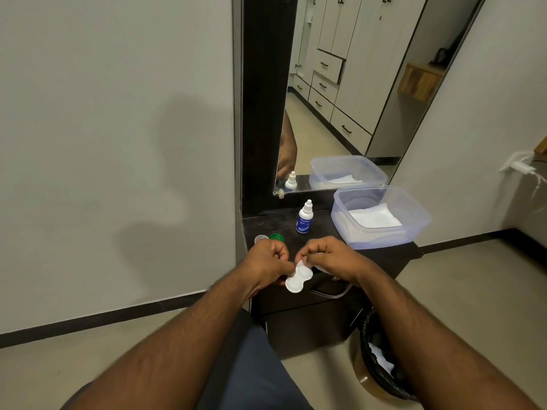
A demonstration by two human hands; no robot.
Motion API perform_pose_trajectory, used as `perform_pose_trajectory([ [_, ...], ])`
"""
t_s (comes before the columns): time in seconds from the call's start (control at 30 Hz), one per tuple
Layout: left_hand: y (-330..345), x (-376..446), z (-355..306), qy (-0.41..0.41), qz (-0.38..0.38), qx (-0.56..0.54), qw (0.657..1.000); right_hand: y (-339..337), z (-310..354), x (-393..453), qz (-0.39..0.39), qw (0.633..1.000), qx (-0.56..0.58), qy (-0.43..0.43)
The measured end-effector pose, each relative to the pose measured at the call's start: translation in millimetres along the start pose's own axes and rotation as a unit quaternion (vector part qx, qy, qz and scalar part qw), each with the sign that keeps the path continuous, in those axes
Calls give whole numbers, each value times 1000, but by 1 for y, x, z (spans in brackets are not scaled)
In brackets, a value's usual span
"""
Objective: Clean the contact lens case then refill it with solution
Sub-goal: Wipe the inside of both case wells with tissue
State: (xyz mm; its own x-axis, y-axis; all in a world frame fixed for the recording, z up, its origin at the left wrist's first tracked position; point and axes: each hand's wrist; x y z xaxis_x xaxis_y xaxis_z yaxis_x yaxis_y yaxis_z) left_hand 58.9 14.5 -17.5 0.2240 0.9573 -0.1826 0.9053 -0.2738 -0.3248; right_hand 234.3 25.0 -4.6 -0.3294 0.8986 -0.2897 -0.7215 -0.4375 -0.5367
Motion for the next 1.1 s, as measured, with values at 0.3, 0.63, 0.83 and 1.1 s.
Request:
perform_pose_trajectory([
  [0.3,1,0,2,-2,-17,-10,1000,0,-9,-2,-50,998,20,-19],
  [0.63,4,0,2,-22,-43,-34,998,0,-13,-3,-50,997,47,-27],
  [0.83,5,0,1,-48,-66,-69,994,1,-14,-4,-65,995,69,-35],
  [1.1,6,-3,1,-62,-111,-123,984,0,-17,-4,-85,992,96,-22],
])
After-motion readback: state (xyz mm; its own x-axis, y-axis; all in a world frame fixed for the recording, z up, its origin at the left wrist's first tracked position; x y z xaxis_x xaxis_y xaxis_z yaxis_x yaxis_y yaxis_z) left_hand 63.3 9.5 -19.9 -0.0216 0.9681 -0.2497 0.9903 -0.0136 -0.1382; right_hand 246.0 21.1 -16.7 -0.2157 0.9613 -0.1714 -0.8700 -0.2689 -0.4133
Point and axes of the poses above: each hand's wrist, its own x-axis towards the middle knuckle, its own y-axis out of the palm, z = x × y, and after that the axes turned 5 degrees about y, right-handed
